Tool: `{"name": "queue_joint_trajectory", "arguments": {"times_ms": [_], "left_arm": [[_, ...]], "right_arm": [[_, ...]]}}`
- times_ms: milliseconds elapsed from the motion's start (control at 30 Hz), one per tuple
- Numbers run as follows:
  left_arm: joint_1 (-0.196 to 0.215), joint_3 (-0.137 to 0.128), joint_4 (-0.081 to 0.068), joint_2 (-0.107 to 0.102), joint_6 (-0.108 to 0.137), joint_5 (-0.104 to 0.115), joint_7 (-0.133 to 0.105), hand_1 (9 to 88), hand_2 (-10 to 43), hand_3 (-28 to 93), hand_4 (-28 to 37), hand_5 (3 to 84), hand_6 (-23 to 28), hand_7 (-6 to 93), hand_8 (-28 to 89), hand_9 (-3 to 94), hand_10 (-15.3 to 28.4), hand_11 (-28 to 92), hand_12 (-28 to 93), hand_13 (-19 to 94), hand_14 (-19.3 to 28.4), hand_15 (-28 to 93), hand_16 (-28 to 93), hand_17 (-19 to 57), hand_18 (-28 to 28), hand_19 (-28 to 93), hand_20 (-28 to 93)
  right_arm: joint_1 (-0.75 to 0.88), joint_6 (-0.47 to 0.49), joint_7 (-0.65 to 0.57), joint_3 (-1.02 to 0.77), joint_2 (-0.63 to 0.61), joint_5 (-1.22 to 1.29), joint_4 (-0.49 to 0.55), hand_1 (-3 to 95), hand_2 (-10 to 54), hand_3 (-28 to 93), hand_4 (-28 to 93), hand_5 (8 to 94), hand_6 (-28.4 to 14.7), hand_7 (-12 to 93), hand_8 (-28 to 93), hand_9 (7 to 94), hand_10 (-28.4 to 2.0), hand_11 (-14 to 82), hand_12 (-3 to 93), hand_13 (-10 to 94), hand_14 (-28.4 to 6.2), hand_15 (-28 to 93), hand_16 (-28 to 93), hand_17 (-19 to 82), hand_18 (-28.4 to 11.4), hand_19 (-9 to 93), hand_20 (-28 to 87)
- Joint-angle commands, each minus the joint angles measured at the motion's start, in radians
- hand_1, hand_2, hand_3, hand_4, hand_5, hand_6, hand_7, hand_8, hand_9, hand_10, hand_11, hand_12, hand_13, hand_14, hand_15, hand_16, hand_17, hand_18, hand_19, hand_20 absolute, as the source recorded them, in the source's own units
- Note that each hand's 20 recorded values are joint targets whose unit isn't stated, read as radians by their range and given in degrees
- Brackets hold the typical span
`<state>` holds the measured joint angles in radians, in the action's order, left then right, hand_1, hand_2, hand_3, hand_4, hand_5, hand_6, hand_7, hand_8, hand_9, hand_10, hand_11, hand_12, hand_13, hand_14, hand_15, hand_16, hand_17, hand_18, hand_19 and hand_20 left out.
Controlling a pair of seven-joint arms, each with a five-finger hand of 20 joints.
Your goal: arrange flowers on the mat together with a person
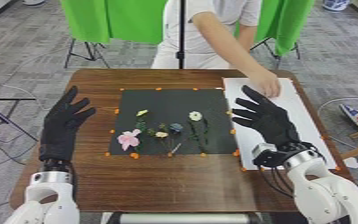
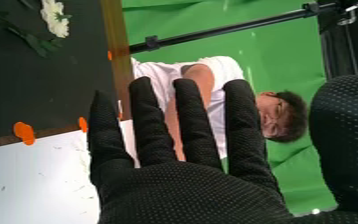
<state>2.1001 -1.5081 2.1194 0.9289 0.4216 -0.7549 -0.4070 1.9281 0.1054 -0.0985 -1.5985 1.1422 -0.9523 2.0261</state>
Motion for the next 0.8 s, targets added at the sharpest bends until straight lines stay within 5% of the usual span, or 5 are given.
{"name": "queue_joint_trajectory", "arguments": {"times_ms": [33,333,633,800], "left_arm": [[0.023,-0.031,0.003,0.033,-0.027,-0.03,0.04,20.7,6.3,80,-28.3,35.5,3.8,8.7,-8,37.7,16.9,21,10,27,25.2,47,-6,-8.8,24.1,46,16],[0.043,-0.086,0.016,0.063,-0.08,-0.054,0.101,20.8,6.3,80,-28.3,36.6,4.7,8.9,-8,38.5,17.4,23,10,28,25.5,49,-7,-8.4,25.0,47,17],[0.056,-0.11,0.027,0.078,-0.104,-0.063,0.134,20.7,6.1,79,-28.3,36.1,4.7,8.6,-8,37.9,17.6,23,10,28,25.6,49,-8,-8.1,26.8,48,17],[0.061,-0.111,0.028,0.081,-0.104,-0.062,0.134,20.7,6.2,79,-28.3,35.8,4.7,8.4,-8,37.7,17.6,23,10,28,25.6,49,-8,-8.0,27.2,49,17]], "right_arm": [[0.011,-0.01,0.018,0.01,0.003,0.011,0.001,17.1,3.9,80,-28,34.4,5.6,12,-12,39.3,-10.9,4.3,14.0,31,-16.9,15,21,3,-23.4,39,11],[0.011,-0.005,0.012,0.009,0.005,0.018,-0.003,17.1,4.0,80,-28,35.7,5.7,13,-12,40.3,-10.8,4.5,14.3,32,-16.9,17,20,3,-23.4,39,12],[0.012,0.0,0.009,0.015,0.011,0.02,-0.004,16.9,4.0,80,-28,35.8,5.7,13,-12,40.5,-10.8,4.5,14.4,32,-17.0,17,20,3,-23.4,39,13],[0.011,-0.002,0.01,0.018,0.012,0.021,-0.005,16.9,4.0,80,-28,35.9,5.7,13,-12,40.6,-11.0,4.5,14.4,32,-17.0,18,20,3,-23.4,39,13]]}}
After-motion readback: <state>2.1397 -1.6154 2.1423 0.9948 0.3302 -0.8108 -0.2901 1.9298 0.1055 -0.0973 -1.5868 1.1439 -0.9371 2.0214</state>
